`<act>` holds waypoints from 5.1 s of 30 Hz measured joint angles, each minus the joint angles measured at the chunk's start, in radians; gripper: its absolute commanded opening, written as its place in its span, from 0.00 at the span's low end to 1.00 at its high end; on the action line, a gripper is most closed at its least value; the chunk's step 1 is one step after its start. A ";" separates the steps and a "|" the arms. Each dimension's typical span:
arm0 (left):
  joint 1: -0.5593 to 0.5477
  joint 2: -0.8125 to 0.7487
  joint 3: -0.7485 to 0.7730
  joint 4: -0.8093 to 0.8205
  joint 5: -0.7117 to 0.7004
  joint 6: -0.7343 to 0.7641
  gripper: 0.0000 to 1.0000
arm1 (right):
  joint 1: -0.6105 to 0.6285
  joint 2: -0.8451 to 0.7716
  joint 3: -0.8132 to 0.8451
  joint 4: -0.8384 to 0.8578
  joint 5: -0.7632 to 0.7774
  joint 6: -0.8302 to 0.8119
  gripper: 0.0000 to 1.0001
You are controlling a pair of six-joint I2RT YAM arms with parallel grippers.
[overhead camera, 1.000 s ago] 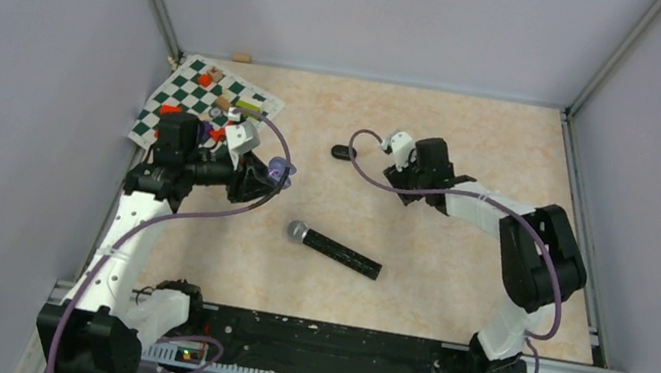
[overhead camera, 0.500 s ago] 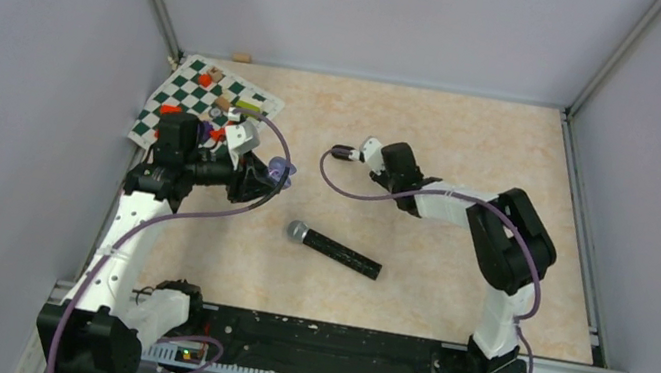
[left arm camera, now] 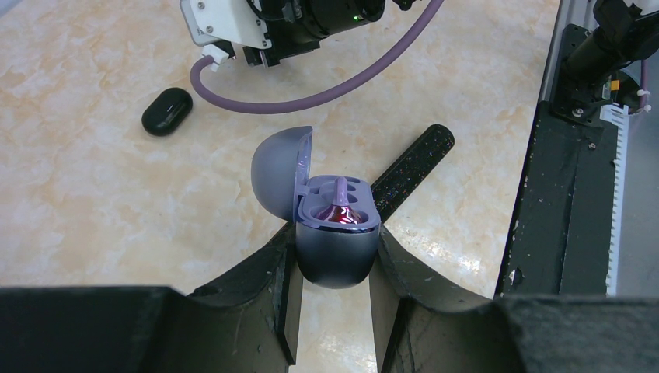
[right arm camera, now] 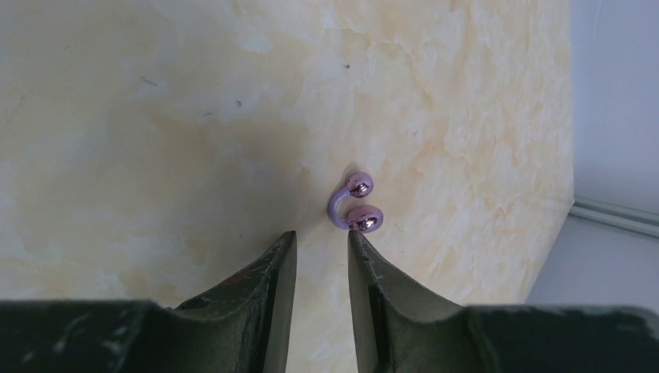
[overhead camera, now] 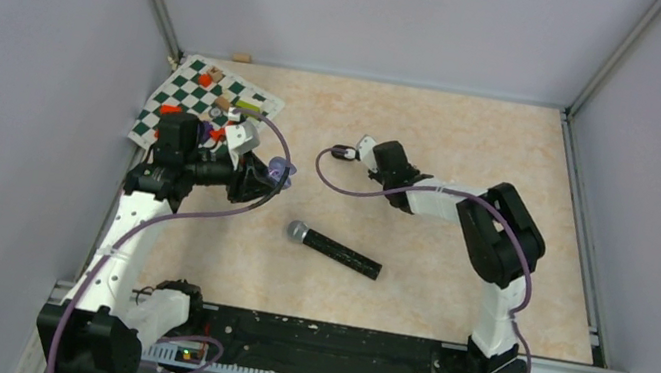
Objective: Insert the wireless bluetooth earbuds into the charging case
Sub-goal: Pick up the earbud from the center of the board.
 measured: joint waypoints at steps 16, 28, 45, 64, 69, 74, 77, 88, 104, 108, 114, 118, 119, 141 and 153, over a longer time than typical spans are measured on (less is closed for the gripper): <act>0.027 0.000 0.000 0.000 0.004 0.000 0.00 | 0.000 0.021 0.024 -0.026 0.015 -0.001 0.29; 0.029 0.000 0.000 0.000 0.004 -0.001 0.00 | -0.014 0.027 0.033 -0.030 0.007 0.003 0.27; 0.042 0.000 0.000 0.000 0.038 -0.011 0.00 | -0.023 0.036 0.046 -0.036 0.003 0.008 0.26; 0.050 0.000 0.000 0.000 0.046 -0.011 0.00 | -0.049 0.043 0.052 -0.021 -0.009 0.008 0.24; 0.051 0.000 0.000 0.000 0.049 -0.011 0.00 | -0.049 0.048 0.050 -0.004 -0.006 0.003 0.18; 0.051 0.000 0.000 0.000 0.053 -0.011 0.00 | -0.052 0.052 0.041 0.024 -0.003 -0.012 0.12; 0.052 0.000 0.000 0.000 0.056 -0.011 0.00 | -0.053 0.053 0.029 0.047 0.001 -0.026 0.10; 0.053 0.000 0.000 0.000 0.064 -0.011 0.00 | -0.054 0.052 0.003 0.098 0.014 -0.053 0.09; 0.055 0.001 0.000 0.000 0.076 -0.011 0.00 | -0.121 -0.210 0.023 -0.188 -0.351 0.145 0.07; 0.056 0.009 0.000 0.000 0.089 -0.011 0.00 | -0.153 -0.257 0.039 -0.221 -0.443 0.194 0.11; 0.056 0.013 0.000 0.000 0.095 -0.011 0.00 | -0.150 -0.240 0.040 -0.261 -0.482 0.195 0.20; 0.056 0.013 0.000 0.000 0.095 -0.010 0.00 | -0.127 -0.172 0.040 -0.277 -0.465 0.194 0.26; 0.056 0.013 0.000 0.000 0.095 -0.010 0.00 | -0.119 -0.151 0.040 -0.280 -0.451 0.194 0.28; 0.056 0.013 0.000 0.000 0.097 -0.010 0.00 | 0.019 0.021 0.097 -0.203 0.011 0.111 0.31; 0.058 0.013 0.000 0.000 0.097 -0.010 0.00 | 0.021 0.038 0.098 -0.193 0.060 0.096 0.22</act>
